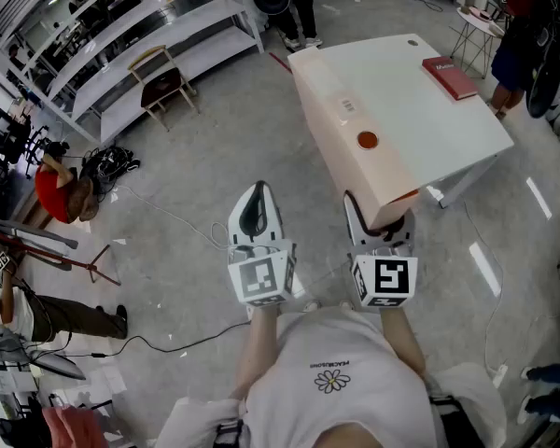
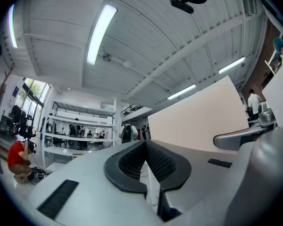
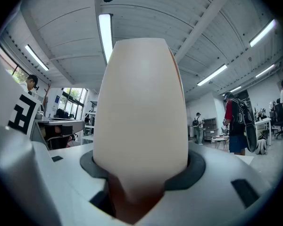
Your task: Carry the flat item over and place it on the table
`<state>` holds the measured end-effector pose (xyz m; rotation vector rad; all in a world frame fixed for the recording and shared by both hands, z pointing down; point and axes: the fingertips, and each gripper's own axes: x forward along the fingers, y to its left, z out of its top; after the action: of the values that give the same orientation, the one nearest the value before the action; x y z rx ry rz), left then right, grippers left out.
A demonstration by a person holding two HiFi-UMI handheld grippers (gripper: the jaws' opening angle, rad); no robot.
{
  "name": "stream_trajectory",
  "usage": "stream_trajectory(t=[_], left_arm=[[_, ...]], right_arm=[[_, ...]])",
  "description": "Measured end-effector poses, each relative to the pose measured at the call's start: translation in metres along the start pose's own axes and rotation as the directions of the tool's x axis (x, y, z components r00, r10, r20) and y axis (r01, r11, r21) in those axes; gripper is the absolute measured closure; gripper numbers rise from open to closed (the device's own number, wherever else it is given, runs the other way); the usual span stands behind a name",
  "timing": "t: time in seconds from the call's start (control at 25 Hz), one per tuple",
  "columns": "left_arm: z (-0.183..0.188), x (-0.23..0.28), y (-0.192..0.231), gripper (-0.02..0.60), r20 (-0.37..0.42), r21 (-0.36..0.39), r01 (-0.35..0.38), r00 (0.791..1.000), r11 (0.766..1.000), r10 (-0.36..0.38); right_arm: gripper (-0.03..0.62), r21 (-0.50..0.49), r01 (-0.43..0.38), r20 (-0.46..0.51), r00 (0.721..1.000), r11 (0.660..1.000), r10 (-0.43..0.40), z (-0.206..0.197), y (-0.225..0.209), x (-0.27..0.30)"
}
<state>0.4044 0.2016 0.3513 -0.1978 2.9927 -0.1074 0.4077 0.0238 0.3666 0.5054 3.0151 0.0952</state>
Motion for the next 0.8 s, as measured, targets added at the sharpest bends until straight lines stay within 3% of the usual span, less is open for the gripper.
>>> stream_trajectory(t=[0.8], left_arm=[[-0.012,0.019,-0.023,0.565,-0.017,0.012,-0.021,1.000,1.000,0.022]], right_arm=[[0.309,0.010,-0.027,-0.006,1.000,1.000,0.027,-0.010,-0.030,0.010]])
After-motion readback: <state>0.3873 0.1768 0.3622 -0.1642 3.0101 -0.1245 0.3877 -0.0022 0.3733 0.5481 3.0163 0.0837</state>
